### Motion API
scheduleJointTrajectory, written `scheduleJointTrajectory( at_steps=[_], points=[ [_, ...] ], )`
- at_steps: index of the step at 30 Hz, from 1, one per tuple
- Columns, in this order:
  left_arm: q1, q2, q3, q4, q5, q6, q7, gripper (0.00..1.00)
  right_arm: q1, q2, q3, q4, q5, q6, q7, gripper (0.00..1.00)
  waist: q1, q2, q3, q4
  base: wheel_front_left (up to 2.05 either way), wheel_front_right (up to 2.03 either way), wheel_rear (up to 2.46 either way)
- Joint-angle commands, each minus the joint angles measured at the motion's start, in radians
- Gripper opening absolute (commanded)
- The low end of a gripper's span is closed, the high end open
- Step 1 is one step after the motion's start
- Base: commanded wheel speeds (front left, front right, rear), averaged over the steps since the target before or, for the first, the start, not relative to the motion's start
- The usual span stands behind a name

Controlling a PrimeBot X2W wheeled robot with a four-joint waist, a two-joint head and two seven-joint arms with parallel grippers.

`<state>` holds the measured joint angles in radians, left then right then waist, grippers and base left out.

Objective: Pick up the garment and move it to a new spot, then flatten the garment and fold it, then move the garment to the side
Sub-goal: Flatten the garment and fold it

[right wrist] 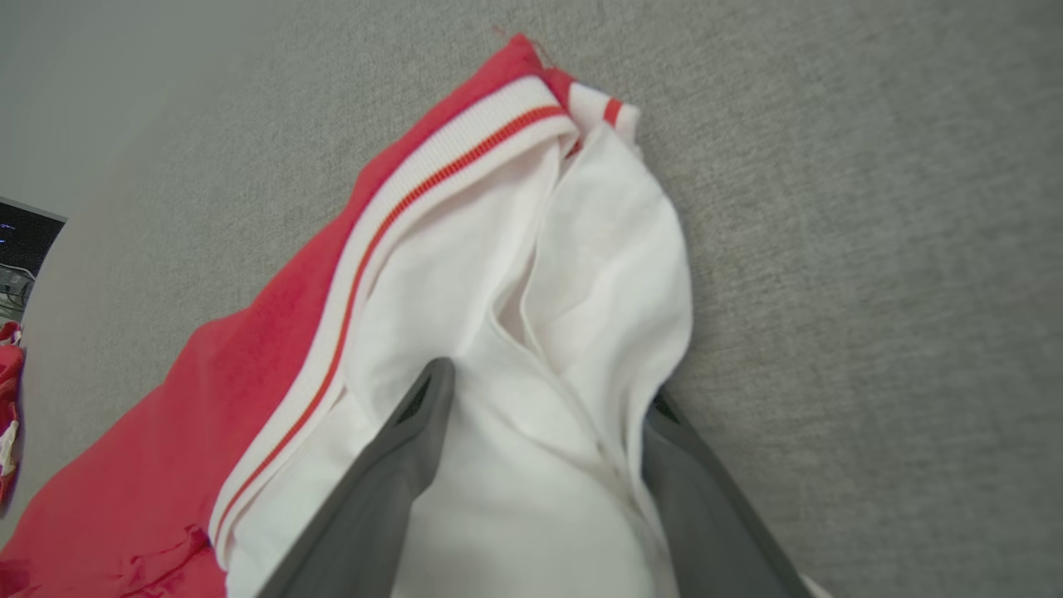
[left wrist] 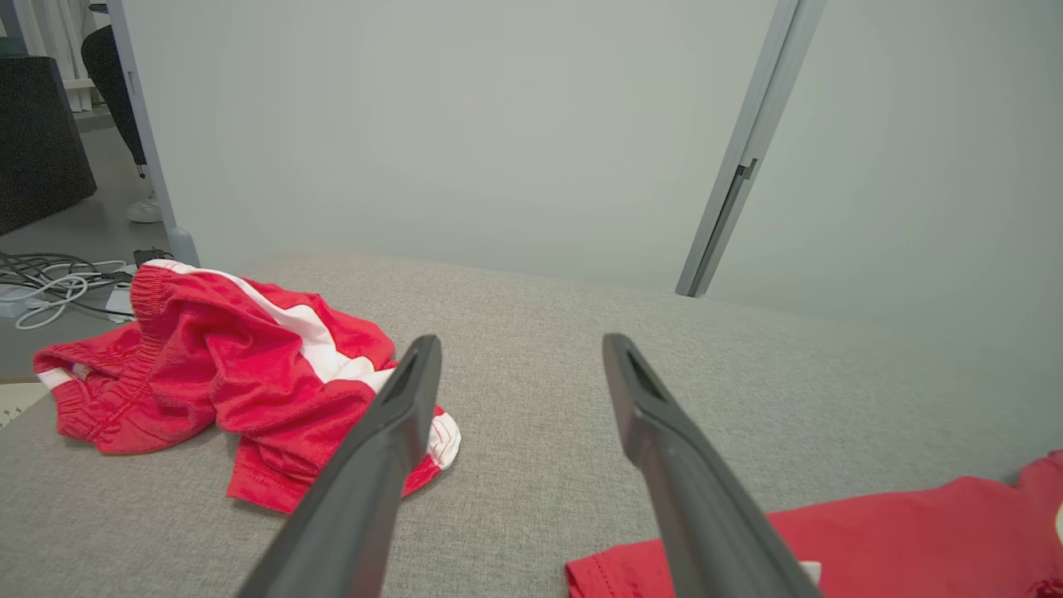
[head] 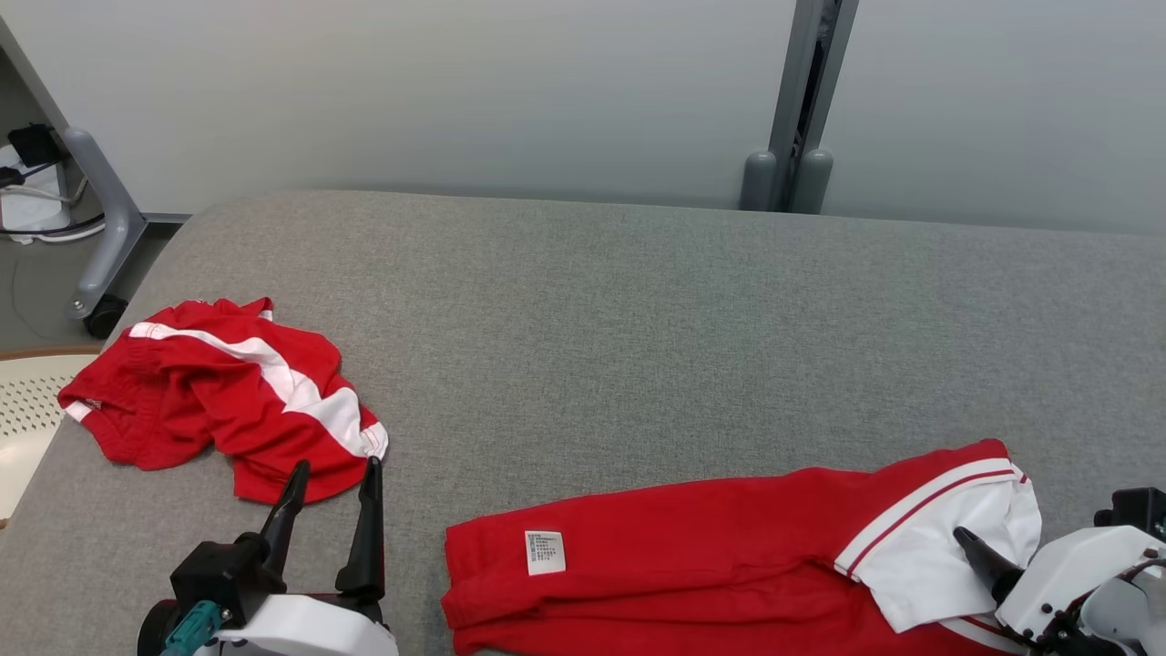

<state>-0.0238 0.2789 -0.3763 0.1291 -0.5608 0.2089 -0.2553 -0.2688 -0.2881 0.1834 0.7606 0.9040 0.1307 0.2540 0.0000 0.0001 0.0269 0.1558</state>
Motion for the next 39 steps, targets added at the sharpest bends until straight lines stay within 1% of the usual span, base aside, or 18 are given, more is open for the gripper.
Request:
scheduleJointTrajectory(
  at_steps=[1,2,3,4,5,7,13,17,21,24,26,30,32,35,39],
  points=[
    [-0.013,0.006,-0.001,0.003,-0.004,-0.006,0.003,1.00,0.022,0.017,0.019,0.014,0.013,0.000,0.006,1.00,0.0000,-0.0001,0.000,0.001,0.00,0.00,0.00],
    [-0.015,0.007,-0.002,0.004,-0.004,-0.007,0.004,1.00,0.021,0.019,0.026,0.017,0.019,0.000,0.004,1.00,0.0000,-0.0001,0.000,0.003,0.00,0.00,0.00],
    [-0.018,0.007,-0.003,0.005,-0.004,-0.007,0.004,1.00,0.018,0.018,0.031,0.021,0.024,0.000,0.003,0.67,0.0000,-0.0001,0.000,0.004,0.00,0.00,0.00],
    [-0.021,0.008,-0.004,0.006,-0.005,-0.007,0.005,1.00,0.015,0.016,0.037,0.024,0.028,0.000,-0.006,0.09,0.0000,-0.0001,-0.001,0.005,0.00,0.00,0.00],
    [-0.022,0.008,-0.005,0.008,-0.004,-0.008,0.005,1.00,0.013,0.013,0.043,0.027,0.032,0.000,-0.011,0.00,0.0000,-0.0001,-0.001,0.006,0.00,0.00,0.00],
    [-0.024,0.010,-0.007,0.011,-0.006,-0.011,0.008,1.00,0.007,0.007,0.050,0.028,0.038,0.000,-0.033,0.00,0.0000,-0.0001,-0.003,0.005,0.00,0.00,0.00],
    [-0.018,0.014,-0.009,0.016,-0.012,-0.015,0.009,1.00,-0.014,-0.046,0.064,0.010,0.056,0.000,-0.110,0.00,0.0000,-0.0001,-0.011,-0.017,0.00,0.00,0.00],
    [-0.019,0.015,-0.015,0.016,-0.011,-0.016,0.008,1.00,-0.028,-0.099,0.063,0.004,0.063,0.000,-0.151,0.00,0.0000,-0.0001,-0.012,-0.043,0.00,0.00,0.00],
    [-0.024,0.011,-0.020,0.018,-0.011,-0.020,0.006,1.00,-0.040,-0.156,0.050,0.049,0.029,0.000,-0.196,0.00,0.0000,-0.0001,-0.014,-0.069,0.00,0.00,0.00],
    [-0.023,0.007,-0.024,0.021,-0.012,-0.021,0.004,1.00,-0.058,-0.171,0.043,0.077,0.004,0.000,-0.222,0.00,0.0000,-0.0001,-0.019,-0.084,0.00,0.00,0.00],
    [-0.020,0.007,-0.024,0.025,-0.015,-0.021,0.003,1.00,-0.061,-0.178,0.042,0.075,-0.004,0.000,-0.239,0.00,0.0000,-0.0001,-0.023,-0.090,0.00,0.00,0.00],
    [-0.012,0.002,-0.026,0.029,-0.015,-0.022,0.001,1.00,-0.054,-0.186,0.045,0.029,-0.022,0.000,-0.274,0.00,0.0000,-0.0001,-0.033,-0.099,0.00,0.00,0.00],
    [-0.009,0.002,-0.026,0.031,-0.016,-0.022,0.000,1.00,-0.046,-0.179,0.050,-0.012,-0.032,0.000,-0.286,0.00,0.0000,-0.0001,-0.037,-0.101,0.00,0.00,0.00],
    [-0.008,0.001,-0.027,0.034,-0.020,-0.025,-0.001,1.00,-0.025,-0.167,0.054,-0.089,-0.061,0.000,-0.292,0.00,0.0000,-0.0001,-0.044,-0.099,0.00,0.00,0.00],
    [-0.008,-0.002,-0.029,0.038,-0.023,-0.028,-0.001,1.00,0.010,-0.134,0.050,-0.218,-0.108,0.000,-0.260,0.00,0.0000,-0.0001,-0.050,-0.088,0.00,0.00,0.00]
  ],
)
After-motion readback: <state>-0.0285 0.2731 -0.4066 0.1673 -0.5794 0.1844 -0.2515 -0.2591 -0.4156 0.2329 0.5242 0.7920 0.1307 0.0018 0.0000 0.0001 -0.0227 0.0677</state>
